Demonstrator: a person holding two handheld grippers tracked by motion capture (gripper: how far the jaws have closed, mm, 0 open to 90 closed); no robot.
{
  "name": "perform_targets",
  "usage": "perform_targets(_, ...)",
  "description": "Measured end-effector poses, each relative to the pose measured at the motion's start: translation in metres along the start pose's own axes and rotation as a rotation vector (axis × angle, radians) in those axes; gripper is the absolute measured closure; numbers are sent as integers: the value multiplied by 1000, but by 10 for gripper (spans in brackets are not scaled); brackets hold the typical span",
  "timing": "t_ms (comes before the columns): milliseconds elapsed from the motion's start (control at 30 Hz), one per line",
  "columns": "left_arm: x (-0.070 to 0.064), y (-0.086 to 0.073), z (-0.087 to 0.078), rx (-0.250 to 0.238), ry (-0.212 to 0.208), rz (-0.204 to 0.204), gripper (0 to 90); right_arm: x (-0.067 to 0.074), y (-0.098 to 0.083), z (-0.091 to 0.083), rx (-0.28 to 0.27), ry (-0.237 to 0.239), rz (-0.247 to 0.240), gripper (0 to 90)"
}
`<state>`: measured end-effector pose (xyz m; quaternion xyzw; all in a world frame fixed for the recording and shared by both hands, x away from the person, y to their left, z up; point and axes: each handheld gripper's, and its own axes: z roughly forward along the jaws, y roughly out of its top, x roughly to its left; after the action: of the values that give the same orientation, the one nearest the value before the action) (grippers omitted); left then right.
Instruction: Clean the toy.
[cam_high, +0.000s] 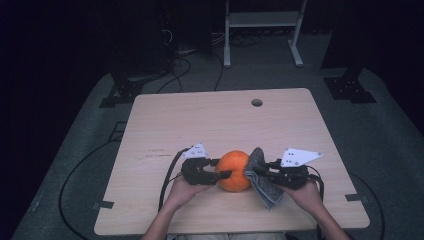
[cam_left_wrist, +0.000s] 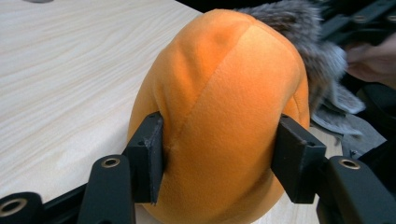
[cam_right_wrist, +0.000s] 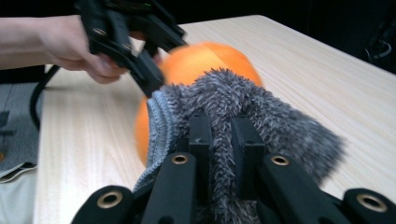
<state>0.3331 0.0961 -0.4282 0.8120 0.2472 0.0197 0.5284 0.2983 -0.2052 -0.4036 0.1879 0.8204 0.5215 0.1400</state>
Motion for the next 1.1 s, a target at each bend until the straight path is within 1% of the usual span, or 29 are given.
perform_targets(67,-7,3,1,13,7,41,428,7,12,3,-1,14,-38,801)
perform_targets(100,-11,5,1,26,11,63,430,10,20,5,8,8,-65,803)
perform_targets(133,-13,7,1,32,8,79,430,12,27,6,11,2,-92,803)
perform_targets(167,-14,7,0,29,1,80,430,11,33,8,7,3,-97,803)
perform_targets(200,-14,8,-2,21,-9,77,430,9,37,9,9,5,-94,804)
perform_targets(233,-14,8,-4,24,-16,81,429,5,39,10,15,4,-89,804)
perform_targets(300,-14,7,-5,46,-36,107,422,-5,37,12,32,-5,-65,804)
perform_targets(333,-14,6,-5,46,-44,113,403,-9,34,12,28,8,-47,804)
perform_targets(367,-13,5,-4,43,-44,116,365,-12,30,12,15,22,-24,803)
perform_targets(400,-11,4,-3,43,-47,113,296,-14,26,12,7,28,-3,804)
perform_targets(433,-9,3,-1,38,-47,107,246,-14,23,12,7,22,3,804)
perform_targets(467,-8,3,1,37,-37,100,162,-14,20,12,1,24,7,804)
perform_targets(500,-6,2,3,49,-25,93,105,-15,18,11,-3,36,12,803)
perform_targets(533,-4,2,7,67,-25,79,75,-16,17,11,-2,42,14,803)
perform_targets(567,-3,1,10,65,-36,69,56,-17,17,11,0,42,11,802)
perform_targets(600,-3,0,11,65,-43,68,56,-18,17,11,0,44,14,802)
perform_targets(633,-4,0,13,66,-50,80,60,-18,17,11,1,44,12,801)
perform_targets(667,-5,-1,13,65,-45,96,84,-18,16,11,4,44,15,801)
perform_targets(700,-6,-2,12,51,-36,113,131,-19,16,11,5,43,15,801)
perform_targets(733,-7,-2,11,46,-27,123,207,-19,16,11,9,37,18,801)
perform_targets(767,-8,-2,9,40,-13,133,264,-20,15,10,12,31,21,801)
perform_targets(800,-9,-1,8,28,-4,135,332,-21,15,9,12,24,27,800)
perform_targets(833,-10,1,6,17,5,131,361,-22,15,8,9,15,33,801)
perform_targets(867,-11,3,4,12,7,122,383,-22,15,7,4,6,39,800)
perform_targets(900,-12,5,3,9,17,122,393,-22,15,6,-2,-3,40,800)
perform_targets(967,-13,8,-1,15,47,122,400,-21,15,4,-1,-17,41,801)
perform_targets(1000,-13,10,-2,19,66,114,403,-18,16,4,7,-22,43,801)
perform_targets(1067,-15,11,-2,31,99,120,406,-8,21,5,10,-35,-4,802)
perform_targets(1100,-17,11,0,38,116,132,406,-3,25,7,13,-26,-19,802)
